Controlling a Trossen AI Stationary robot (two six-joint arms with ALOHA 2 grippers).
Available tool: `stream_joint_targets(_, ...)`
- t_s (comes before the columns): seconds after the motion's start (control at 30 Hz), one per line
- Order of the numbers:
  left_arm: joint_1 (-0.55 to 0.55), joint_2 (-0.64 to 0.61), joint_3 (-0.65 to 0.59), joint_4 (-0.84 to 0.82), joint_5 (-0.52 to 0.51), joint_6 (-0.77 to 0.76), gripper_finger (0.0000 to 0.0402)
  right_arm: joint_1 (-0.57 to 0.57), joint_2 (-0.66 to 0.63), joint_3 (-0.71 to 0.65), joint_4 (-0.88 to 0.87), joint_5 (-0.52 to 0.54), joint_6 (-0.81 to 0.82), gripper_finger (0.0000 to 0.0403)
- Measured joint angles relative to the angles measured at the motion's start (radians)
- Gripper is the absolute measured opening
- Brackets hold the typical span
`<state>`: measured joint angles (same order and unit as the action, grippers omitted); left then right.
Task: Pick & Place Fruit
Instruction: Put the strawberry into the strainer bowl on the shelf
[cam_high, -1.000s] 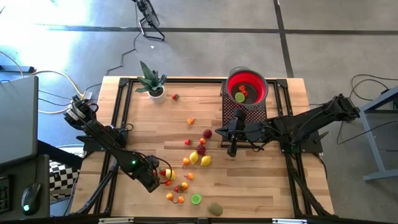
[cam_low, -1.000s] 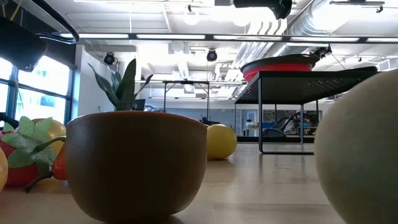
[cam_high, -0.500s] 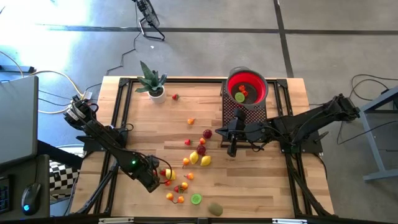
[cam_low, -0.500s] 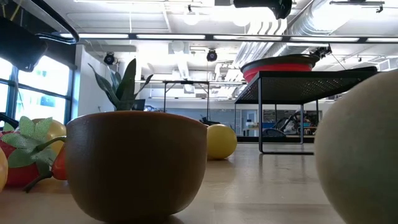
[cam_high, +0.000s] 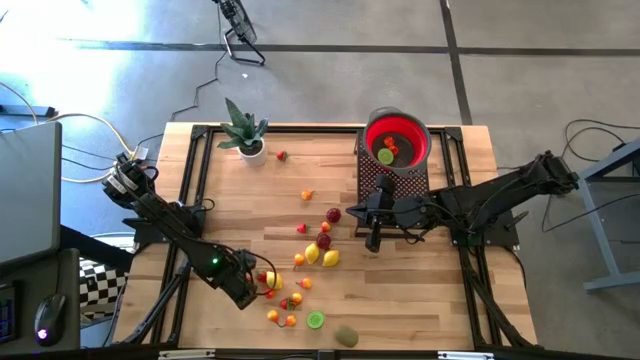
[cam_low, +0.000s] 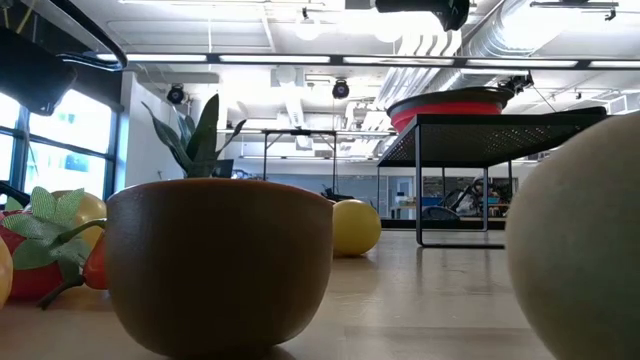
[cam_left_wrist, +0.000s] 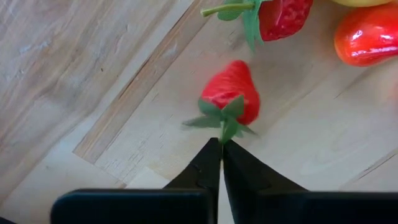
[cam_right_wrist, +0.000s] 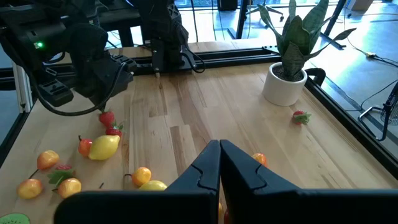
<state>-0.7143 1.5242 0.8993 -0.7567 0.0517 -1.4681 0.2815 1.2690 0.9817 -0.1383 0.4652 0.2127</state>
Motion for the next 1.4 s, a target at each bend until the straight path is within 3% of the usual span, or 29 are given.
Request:
stream_joint_targets(0.43, 0.0, -0.025, 0.0, -0.001, 0.002, -0.002, 0.0001, 0.0, 0.0, 0.0, 0.0, -0.001, 0.0, 0.0003)
stream_joint_targets(0.73, 0.001, -0.174, 0.001, -0.008, -0.067, 0.042, 0.0, 0.0, 0.0, 0.0, 0.0, -0.038, -0.034, 0.0003)
stream_joint_targets(0.9, 0.001, -0.289, 0.001, -0.009, -0.158, 0.072, 0.0, 0.0, 0.0, 0.0, 0.0, -0.05, -0.047, 0.0003)
stream_joint_targets(1.23, 0.009, -0.513, 0.001, -0.008, -0.444, 0.201, 0.0, 0.0, 0.0, 0.0, 0.009, -0.05, -0.096, 0.0003)
stream_joint_targets(1.4, 0.088, -0.562, 0.001, 0.013, -0.49, 0.33, 0.0, 0.0, 0.0, 0.0, 0.054, -0.049, -0.145, 0.0003)
